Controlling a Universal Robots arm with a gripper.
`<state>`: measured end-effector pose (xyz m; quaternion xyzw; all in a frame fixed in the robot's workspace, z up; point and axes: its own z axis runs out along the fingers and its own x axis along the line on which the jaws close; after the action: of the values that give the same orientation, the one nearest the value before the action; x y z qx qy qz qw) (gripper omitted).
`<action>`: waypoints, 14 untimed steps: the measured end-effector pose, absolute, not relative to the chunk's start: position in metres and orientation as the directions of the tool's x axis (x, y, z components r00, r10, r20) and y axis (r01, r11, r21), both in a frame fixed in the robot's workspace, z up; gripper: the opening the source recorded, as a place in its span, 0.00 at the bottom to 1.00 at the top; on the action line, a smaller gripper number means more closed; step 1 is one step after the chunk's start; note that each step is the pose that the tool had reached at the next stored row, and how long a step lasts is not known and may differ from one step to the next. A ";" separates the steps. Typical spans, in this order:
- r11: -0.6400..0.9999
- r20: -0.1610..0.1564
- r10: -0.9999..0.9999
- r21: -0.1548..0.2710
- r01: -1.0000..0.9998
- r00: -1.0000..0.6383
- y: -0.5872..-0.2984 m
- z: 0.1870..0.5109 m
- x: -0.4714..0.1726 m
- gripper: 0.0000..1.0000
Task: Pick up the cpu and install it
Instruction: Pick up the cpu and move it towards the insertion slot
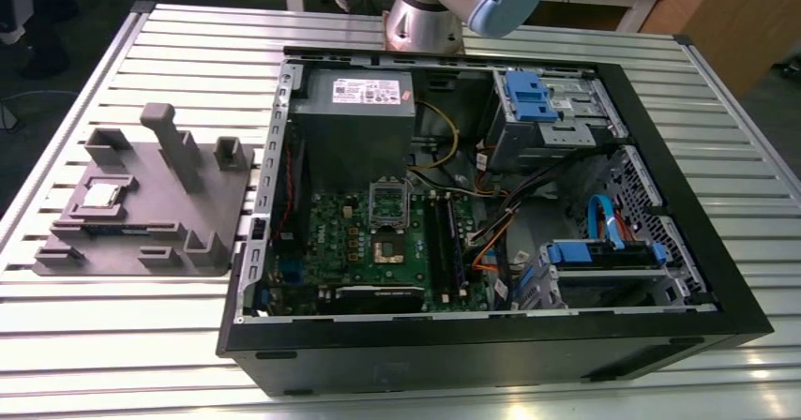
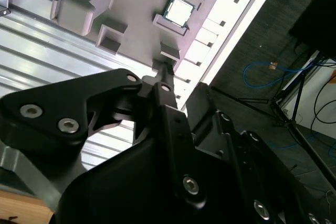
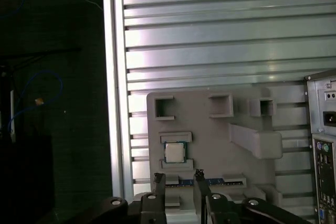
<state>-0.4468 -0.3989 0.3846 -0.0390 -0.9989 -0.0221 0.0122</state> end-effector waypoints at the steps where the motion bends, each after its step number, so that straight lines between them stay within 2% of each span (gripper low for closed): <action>1: 0.996 0.026 0.077 0.043 0.079 -0.997 -0.399 0.385 -0.447 0.41; 2: 0.996 0.026 0.077 0.043 0.079 -0.997 -0.399 0.385 -0.447 0.41; 4: 0.996 0.026 0.077 0.043 0.078 -0.997 -0.399 0.385 -0.447 0.53; 7: 0.996 0.026 0.075 0.043 0.076 -0.997 -0.399 0.385 -0.447 0.58; 8: 0.997 0.026 0.068 0.043 0.069 -0.997 -0.399 0.384 -0.447 0.65; 14: 0.999 0.026 0.003 0.043 0.004 -1.000 -0.399 0.381 -0.448 0.65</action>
<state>-0.4478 -0.3994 0.3810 -0.0016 -0.9997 -0.0216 0.0129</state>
